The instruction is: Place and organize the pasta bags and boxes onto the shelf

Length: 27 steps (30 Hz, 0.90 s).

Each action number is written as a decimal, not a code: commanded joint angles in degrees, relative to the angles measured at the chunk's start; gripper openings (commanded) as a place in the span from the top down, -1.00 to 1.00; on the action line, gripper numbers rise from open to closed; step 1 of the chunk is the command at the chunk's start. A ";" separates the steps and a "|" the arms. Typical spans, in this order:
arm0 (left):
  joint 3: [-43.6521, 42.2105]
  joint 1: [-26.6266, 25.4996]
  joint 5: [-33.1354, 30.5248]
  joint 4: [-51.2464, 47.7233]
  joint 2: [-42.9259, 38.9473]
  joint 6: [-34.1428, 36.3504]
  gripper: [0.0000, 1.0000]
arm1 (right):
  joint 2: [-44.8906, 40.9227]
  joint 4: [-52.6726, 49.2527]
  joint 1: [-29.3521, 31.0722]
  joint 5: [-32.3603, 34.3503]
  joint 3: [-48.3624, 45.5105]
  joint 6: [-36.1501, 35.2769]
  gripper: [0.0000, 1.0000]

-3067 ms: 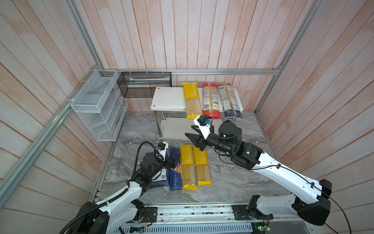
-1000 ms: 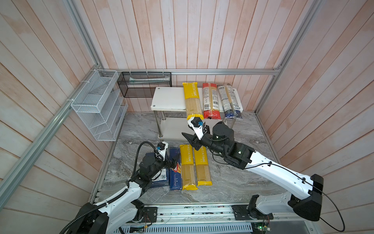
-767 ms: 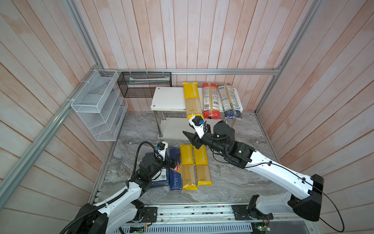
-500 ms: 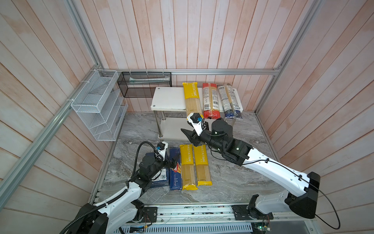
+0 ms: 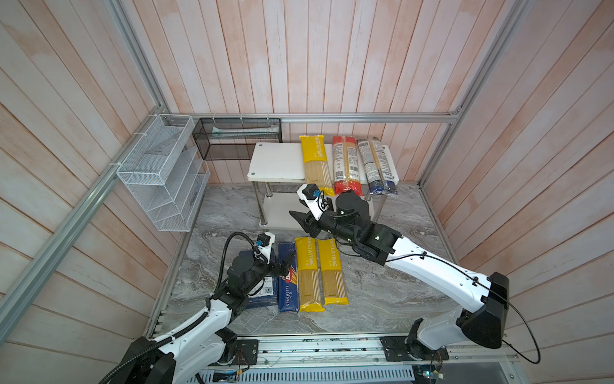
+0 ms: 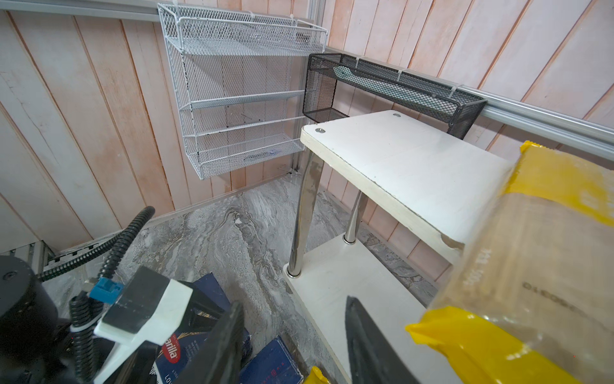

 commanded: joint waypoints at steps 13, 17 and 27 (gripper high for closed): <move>-2.06 -0.31 -3.65 0.63 -3.34 -1.18 -0.99 | -3.89 -5.28 2.58 4.33 -1.37 4.77 0.00; -1.98 0.11 -2.96 0.92 -3.18 -1.95 -0.99 | -8.63 -7.57 4.92 10.17 -7.16 9.67 0.00; -2.28 14.44 12.43 0.39 -4.31 -10.75 -1.00 | -24.10 -20.30 5.59 28.69 -27.32 38.97 -0.14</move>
